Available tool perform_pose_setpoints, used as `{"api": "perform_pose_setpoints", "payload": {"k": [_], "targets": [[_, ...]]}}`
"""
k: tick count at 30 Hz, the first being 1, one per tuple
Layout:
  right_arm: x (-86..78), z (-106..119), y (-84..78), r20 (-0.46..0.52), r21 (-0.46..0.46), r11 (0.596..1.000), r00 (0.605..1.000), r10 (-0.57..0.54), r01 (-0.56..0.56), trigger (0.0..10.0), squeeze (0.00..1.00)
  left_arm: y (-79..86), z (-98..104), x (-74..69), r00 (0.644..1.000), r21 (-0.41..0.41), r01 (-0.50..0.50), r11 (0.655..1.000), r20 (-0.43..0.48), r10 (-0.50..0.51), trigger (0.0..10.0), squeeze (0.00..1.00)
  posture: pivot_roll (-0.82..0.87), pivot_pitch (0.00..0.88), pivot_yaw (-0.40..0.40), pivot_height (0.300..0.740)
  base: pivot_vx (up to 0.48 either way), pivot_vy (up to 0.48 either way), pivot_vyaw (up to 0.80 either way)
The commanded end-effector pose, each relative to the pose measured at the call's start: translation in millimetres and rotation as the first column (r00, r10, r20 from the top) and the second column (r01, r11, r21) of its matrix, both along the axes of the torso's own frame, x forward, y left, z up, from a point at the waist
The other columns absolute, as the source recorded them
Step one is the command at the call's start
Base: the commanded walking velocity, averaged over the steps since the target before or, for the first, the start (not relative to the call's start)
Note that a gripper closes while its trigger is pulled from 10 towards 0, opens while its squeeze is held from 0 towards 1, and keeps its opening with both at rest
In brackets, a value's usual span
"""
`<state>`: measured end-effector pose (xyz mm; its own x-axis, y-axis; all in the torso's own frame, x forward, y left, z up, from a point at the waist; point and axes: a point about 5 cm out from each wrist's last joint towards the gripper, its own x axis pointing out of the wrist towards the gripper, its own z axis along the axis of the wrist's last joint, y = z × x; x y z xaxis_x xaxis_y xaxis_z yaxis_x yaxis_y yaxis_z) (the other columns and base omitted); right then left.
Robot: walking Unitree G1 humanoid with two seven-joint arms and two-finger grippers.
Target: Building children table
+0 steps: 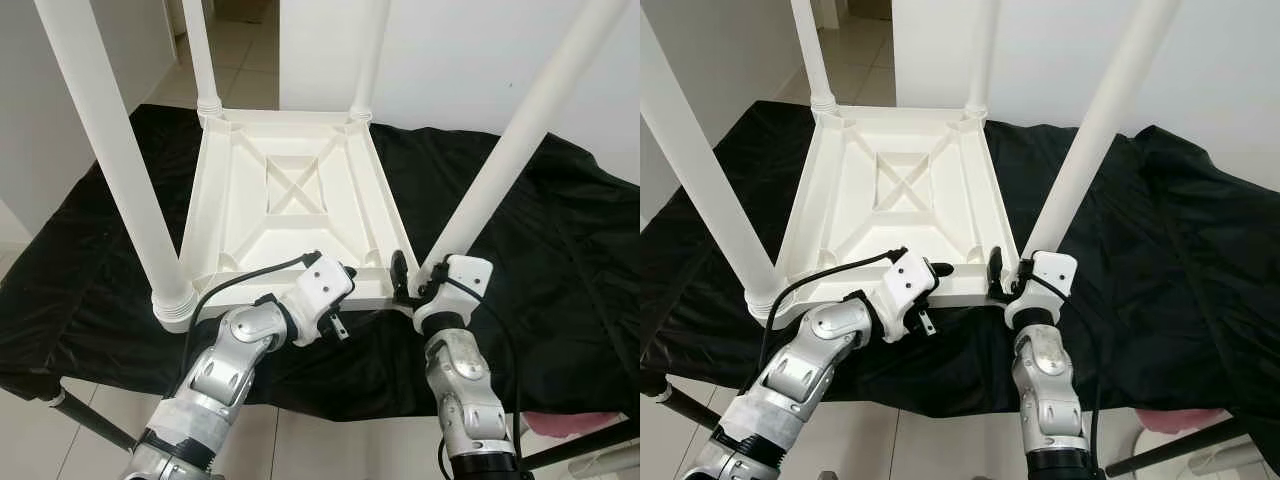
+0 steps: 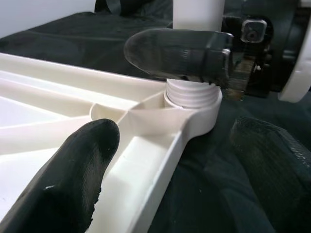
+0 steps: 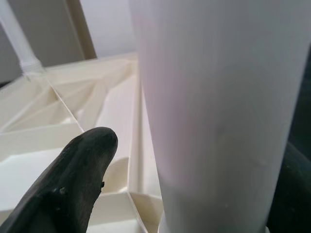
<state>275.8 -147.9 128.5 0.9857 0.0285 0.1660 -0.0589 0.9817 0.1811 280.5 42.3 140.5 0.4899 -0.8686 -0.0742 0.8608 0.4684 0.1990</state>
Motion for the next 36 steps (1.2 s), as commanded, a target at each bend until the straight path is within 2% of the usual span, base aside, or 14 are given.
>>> {"api": "perform_pose_setpoints", "payload": {"k": [1, 7, 8, 9, 15, 18, 20, 21, 23, 25, 29, 31, 36], "targets": [[0.6, -1.3, -0.7, 0.008, 0.002, 0.999, 0.999, 0.033, -0.033, 10.0, 1.0, 1.3, 4.6, 3.2, 0.999, -0.021, -0.04, 0.999, 0.021, 0.04, 10.0, 0.0, -0.01, 0.0, -0.057, 0.74, 0.0, 0.0, 0.0], [2.2, -2.2, -16.0, 0.029, 0.003, 0.99, 0.99, 0.141, -0.142, 10.0, 1.0, 7.3, 0.1, 1.7, 0.999, -0.03, -0.044, 0.999, -0.007, 0.044, 10.0, 0.0, -0.01, 0.0, -0.054, 0.74, 0.0, 0.0, 0.0], [3.3, -2.7, -19.3, 0.024, 0.011, 0.985, 0.985, 0.173, -0.174, 10.0, 0.79, 8.7, -1.0, 1.7, 0.999, -0.028, -0.046, 0.999, -0.011, 0.046, 10.0, 0.0, -0.01, 0.0, -0.053, 0.74, 0.0, 0.0, 0.0], [4.0, -2.0, -22.2, 0.028, -0.001, 0.978, 0.978, 0.209, -0.209, 10.0, 0.0, 10.4, -2.1, 1.2, 0.999, -0.023, -0.044, 0.999, -0.014, 0.044, 10.0, 0.0, -0.01, 0.0, -0.053, 0.74, 0.0, 0.0, 0.0], [8.4, 1.4, -34.1, 0.025, -0.041, 0.957, 0.957, 0.289, -0.288, 10.0, 0.0, 14.8, -2.6, 0.1, 0.999, -0.015, -0.036, 0.999, -0.011, 0.035, 10.0, 0.0, -0.01, 0.0, -0.048, 0.74, 0.0, 0.0, 0.0], [13.0, 3.9, -39.4, 0.017, -0.104, 0.922, 0.927, 0.376, -0.372, 10.0, 0.0, 15.5, -1.8, -0.3, 1.0, -0.012, -0.013, 1.0, -0.01, 0.013, 10.0, 0.0, -0.01, 0.0, -0.049, 0.74, 0.0, 0.0, 0.0], [13.0, 3.9, -39.4, 0.017, -0.104, 0.922, 0.927, 0.376, -0.372, 10.0, 0.0, 15.5, -1.8, -0.3, 1.0, -0.012, -0.013, 1.0, -0.01, 0.013, 10.0, 0.0, -0.01, 0.0, -0.049, 0.74, 0.0, 0.0, 0.0], [18.6, 3.3, -43.0, -0.019, -0.155, 0.876, 0.887, 0.461, -0.458, 10.0, 0.0, 15.3, -3.2, 1.1, 1.0, 0.003, -0.025, 1.0, -0.002, 0.025, 10.0, 0.0, -0.01, 0.0, -0.048, 0.74, 0.0, 0.0, 0.0], [18.6, 3.3, -43.0, -0.019, -0.155, 0.876, 0.887, 0.461, -0.458, 10.0, 0.0, 15.3, -3.2, 1.1, 1.0, 0.003, -0.025, 1.0, -0.002, 0.025, 10.0, 0.0, -0.01, 0.0, -0.048, 0.74, 0.0, 0.0, 0.0], [23.4, 1.1, -46.5, -0.069, -0.187, 0.824, 0.844, 0.532, -0.534, 10.0, 0.0, 13.9, -5.1, 0.5, 0.999, 0.008, -0.038, 0.999, -0.002, 0.038, 10.0, 0.0, -0.01, 0.0, -0.046, 0.74, 0.0, 0.0, 0.0], [26.2, 0.5, -49.7, -0.089, -0.205, 0.794, 0.819, 0.567, -0.572, 10.0, 0.0, 11.8, -5.0, -2.7, 1.0, -0.003, -0.023, 1.0, -0.005, 0.023, 10.0, 0.0, 0.0, 0.0, -0.046, 0.74, 0.0, 0.0, 0.0], [29.0, 1.8, -51.3, -0.096, -0.209, 0.778, 0.804, 0.587, -0.593, 0.2, 0.0, 9.1, -5.4, -6.6, 1.0, -0.017, 0.0, 1.0, -0.021, -0.001, 10.0, 0.0, 0.0, 0.0, -0.05, 0.74, 0.0, 0.0, 0.0], [33.3, 3.2, -55.8, -0.104, -0.223, 0.764, 0.794, 0.599, -0.606, 0.0, 0.0, 5.4, -6.3, -11.9, 0.998, -0.03, 0.036, 0.999, -0.044, -0.037, 10.0, 0.0, 0.0, 0.0, -0.053, 0.74, 0.0, 0.0, 0.0]]}}
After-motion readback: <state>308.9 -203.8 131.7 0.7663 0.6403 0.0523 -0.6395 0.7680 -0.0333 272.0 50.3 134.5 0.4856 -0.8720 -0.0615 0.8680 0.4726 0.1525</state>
